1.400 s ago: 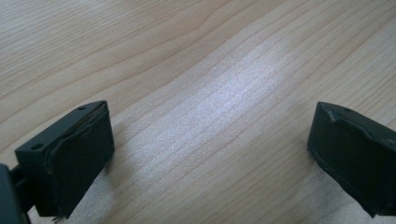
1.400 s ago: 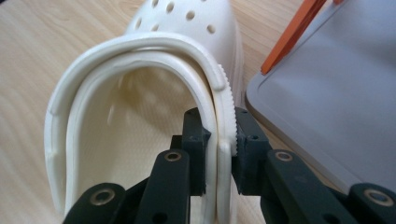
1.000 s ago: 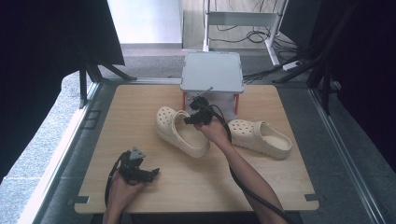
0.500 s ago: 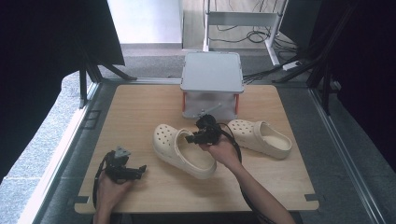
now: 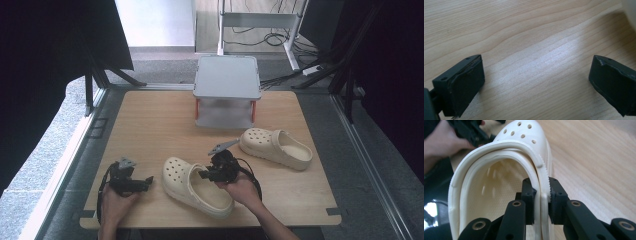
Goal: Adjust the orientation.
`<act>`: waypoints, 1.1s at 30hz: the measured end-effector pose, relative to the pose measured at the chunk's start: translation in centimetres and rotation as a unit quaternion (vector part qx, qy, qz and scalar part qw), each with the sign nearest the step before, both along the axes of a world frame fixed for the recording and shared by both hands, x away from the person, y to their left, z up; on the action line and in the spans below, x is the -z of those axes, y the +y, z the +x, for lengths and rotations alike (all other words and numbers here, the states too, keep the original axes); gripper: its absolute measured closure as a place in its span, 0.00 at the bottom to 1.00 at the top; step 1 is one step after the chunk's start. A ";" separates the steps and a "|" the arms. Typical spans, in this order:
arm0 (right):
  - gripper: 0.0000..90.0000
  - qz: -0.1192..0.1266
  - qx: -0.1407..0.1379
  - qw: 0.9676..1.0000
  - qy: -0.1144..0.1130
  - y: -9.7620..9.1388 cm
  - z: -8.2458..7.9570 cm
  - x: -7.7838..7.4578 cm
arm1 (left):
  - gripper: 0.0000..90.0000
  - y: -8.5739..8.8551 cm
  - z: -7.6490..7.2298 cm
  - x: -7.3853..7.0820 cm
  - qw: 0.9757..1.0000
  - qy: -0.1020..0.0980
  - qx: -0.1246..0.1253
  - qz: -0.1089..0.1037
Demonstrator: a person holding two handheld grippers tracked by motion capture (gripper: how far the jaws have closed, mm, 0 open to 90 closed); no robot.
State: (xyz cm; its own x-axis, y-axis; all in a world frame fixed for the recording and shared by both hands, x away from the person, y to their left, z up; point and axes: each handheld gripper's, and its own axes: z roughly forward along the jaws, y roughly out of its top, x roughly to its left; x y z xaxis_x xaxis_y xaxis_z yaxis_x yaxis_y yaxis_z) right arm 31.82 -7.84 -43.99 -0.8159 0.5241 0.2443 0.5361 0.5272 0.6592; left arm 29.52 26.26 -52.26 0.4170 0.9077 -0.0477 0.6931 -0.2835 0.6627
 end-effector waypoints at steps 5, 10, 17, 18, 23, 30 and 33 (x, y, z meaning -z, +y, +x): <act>0.86 -0.023 -0.018 0.999 -0.023 -0.3 -0.6 1.5 | 0.00 -0.2 0.0 0.0 1.000 0.002 0.004 0.007; 0.85 -0.024 -0.026 0.999 -0.027 -0.9 -0.3 2.2 | 0.00 -0.2 0.1 0.0 1.000 0.002 0.006 0.009; 0.53 -0.018 -0.046 0.998 -0.044 -1.6 -0.2 0.9 | 0.00 -0.2 0.1 0.0 1.000 0.002 0.006 0.008; 0.49 -0.017 -0.046 0.998 -0.047 -1.9 -0.2 0.5 | 0.00 -0.2 0.1 0.0 1.000 0.002 0.006 0.008; 0.33 -0.016 -0.030 0.997 -0.066 -4.2 0.6 -0.9 | 0.00 -0.2 0.1 0.0 1.000 0.001 0.006 0.009; 0.14 -0.026 0.003 0.996 -0.088 -7.1 1.6 -1.3 | 0.00 -0.2 0.1 0.0 1.000 0.002 0.007 0.009; 0.05 -0.026 0.011 0.996 -0.088 -8.3 2.0 -1.3 | 0.00 -0.2 0.1 0.0 1.000 0.002 0.007 0.009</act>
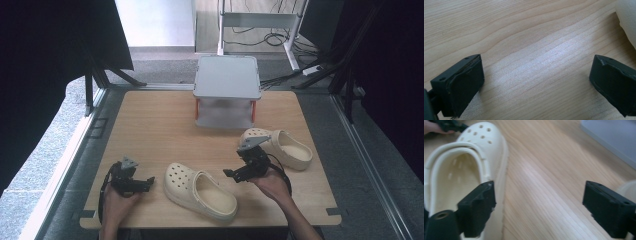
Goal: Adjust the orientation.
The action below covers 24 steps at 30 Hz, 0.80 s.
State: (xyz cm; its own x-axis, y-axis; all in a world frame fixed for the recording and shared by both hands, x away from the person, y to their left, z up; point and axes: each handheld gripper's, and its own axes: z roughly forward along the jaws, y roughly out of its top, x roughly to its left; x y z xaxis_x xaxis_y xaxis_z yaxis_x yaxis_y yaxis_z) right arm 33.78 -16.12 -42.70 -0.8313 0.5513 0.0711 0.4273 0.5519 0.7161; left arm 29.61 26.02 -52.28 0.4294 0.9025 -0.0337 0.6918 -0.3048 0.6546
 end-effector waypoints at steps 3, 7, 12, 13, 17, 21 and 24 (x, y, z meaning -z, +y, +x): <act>0.00 0.002 0.001 1.000 -0.004 -1.0 0.2 0.1 | 0.00 0.0 0.0 0.0 1.000 0.000 0.000 0.000; 0.00 0.000 0.007 1.000 -0.005 -2.3 0.1 0.2 | 0.00 0.0 0.0 0.0 1.000 0.000 0.000 -0.001; 0.00 -0.010 0.019 1.000 0.003 -4.2 0.1 0.3 | 0.00 0.0 0.0 0.0 1.000 0.000 0.000 0.000; 0.00 -0.011 0.022 1.000 0.004 -4.6 0.0 0.3 | 0.00 0.0 0.0 0.0 1.000 0.000 0.000 0.000; 0.00 -0.014 0.034 0.999 0.005 -6.1 -0.3 0.2 | 0.00 0.0 0.0 0.0 1.000 0.000 -0.001 0.000; 0.02 -0.013 0.063 0.998 0.008 -8.8 -0.8 -0.3 | 0.00 -0.1 0.0 0.0 1.000 0.000 -0.002 -0.001; 0.03 -0.012 0.085 0.996 0.007 -10.6 -1.0 -0.6 | 0.00 -0.1 0.1 0.0 1.000 0.000 -0.002 0.000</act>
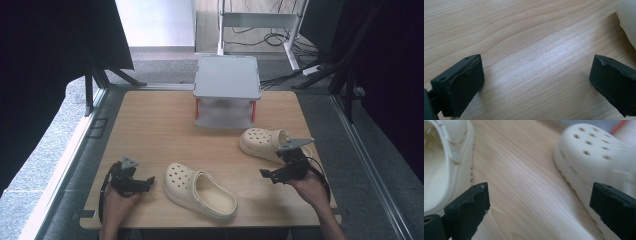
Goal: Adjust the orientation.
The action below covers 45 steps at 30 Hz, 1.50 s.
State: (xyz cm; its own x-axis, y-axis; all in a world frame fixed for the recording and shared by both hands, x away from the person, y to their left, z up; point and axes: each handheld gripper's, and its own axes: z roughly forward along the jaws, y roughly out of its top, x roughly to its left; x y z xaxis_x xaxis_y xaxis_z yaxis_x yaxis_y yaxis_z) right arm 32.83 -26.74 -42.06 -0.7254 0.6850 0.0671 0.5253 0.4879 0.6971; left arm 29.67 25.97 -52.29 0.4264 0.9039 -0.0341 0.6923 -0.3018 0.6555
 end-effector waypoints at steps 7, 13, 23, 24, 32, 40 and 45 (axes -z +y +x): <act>0.13 -0.028 0.048 0.998 -0.015 -3.7 0.7 -0.6 | 0.00 0.0 0.0 0.0 1.000 0.000 0.000 0.000; 0.19 -0.028 0.044 0.999 -0.008 -5.3 2.9 -0.6 | 0.00 0.0 0.0 0.0 1.000 0.000 0.000 0.000; 0.47 -0.030 0.021 0.999 0.007 -4.6 6.3 0.2 | 0.00 0.0 0.0 0.0 1.000 -0.001 -0.001 0.000; 0.48 -0.032 0.018 0.999 0.011 -4.4 6.6 0.5 | 0.00 0.0 0.0 0.0 1.000 -0.001 -0.001 0.000; 0.66 -0.050 -0.002 0.998 0.029 -3.4 8.6 2.0 | 0.00 0.0 0.0 0.0 1.000 -0.001 -0.001 0.000; 0.85 -0.046 -0.006 0.998 0.038 -2.8 8.3 2.1 | 0.00 0.0 0.1 0.0 1.000 -0.001 -0.001 0.000; 0.86 -0.025 -0.005 0.999 0.030 -2.1 7.5 0.9 | 0.00 0.0 0.1 0.0 1.000 -0.001 -0.001 0.000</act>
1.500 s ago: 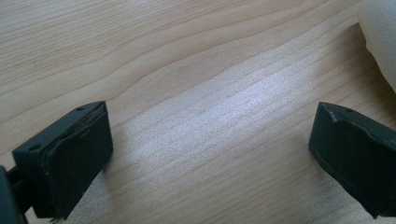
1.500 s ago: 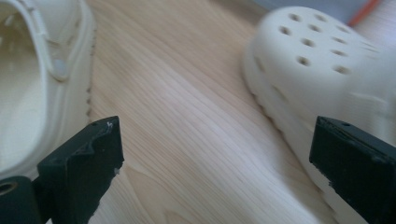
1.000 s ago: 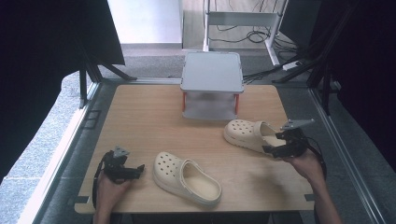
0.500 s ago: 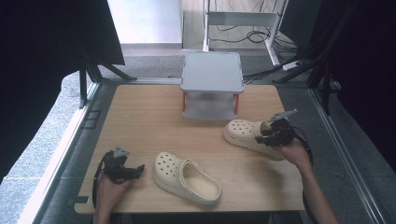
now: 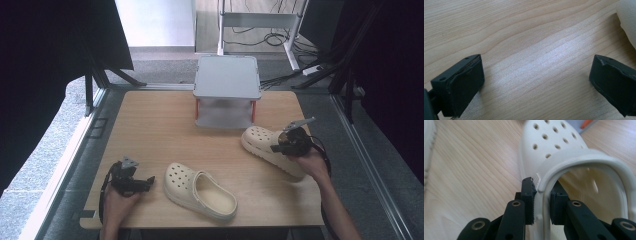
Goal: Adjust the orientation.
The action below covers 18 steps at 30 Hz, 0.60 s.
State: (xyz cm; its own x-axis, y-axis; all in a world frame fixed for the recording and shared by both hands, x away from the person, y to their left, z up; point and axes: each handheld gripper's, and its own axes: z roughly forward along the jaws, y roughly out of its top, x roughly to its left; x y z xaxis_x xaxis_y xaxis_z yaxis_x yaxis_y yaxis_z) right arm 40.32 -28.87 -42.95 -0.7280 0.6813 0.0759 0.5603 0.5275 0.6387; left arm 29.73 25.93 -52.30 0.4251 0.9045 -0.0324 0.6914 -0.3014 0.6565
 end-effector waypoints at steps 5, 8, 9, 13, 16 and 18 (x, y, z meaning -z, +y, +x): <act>0.86 -0.011 0.000 1.000 -0.014 1.4 -1.1 -1.5 | 0.00 0.0 0.0 0.0 1.000 0.000 0.000 0.000; 0.86 -0.003 -0.001 1.000 -0.017 2.4 -1.8 -2.2 | 0.00 0.0 0.0 0.0 1.000 0.000 0.001 0.001; 0.86 -0.003 -0.004 1.000 -0.019 2.8 -2.0 -2.5 | 0.00 0.0 0.0 0.0 1.000 0.000 0.001 0.001; 0.86 -0.003 -0.018 1.000 -0.023 5.0 -2.7 -3.1 | 0.00 0.0 0.0 0.0 1.000 0.000 0.002 0.001; 0.86 -0.006 -0.030 0.999 -0.024 6.8 -3.0 -3.3 | 0.00 0.0 0.0 0.0 1.000 -0.001 0.001 0.001; 0.86 -0.007 -0.041 0.999 -0.026 8.1 -3.2 -3.3 | 0.00 0.0 0.0 0.0 1.000 -0.001 0.001 0.000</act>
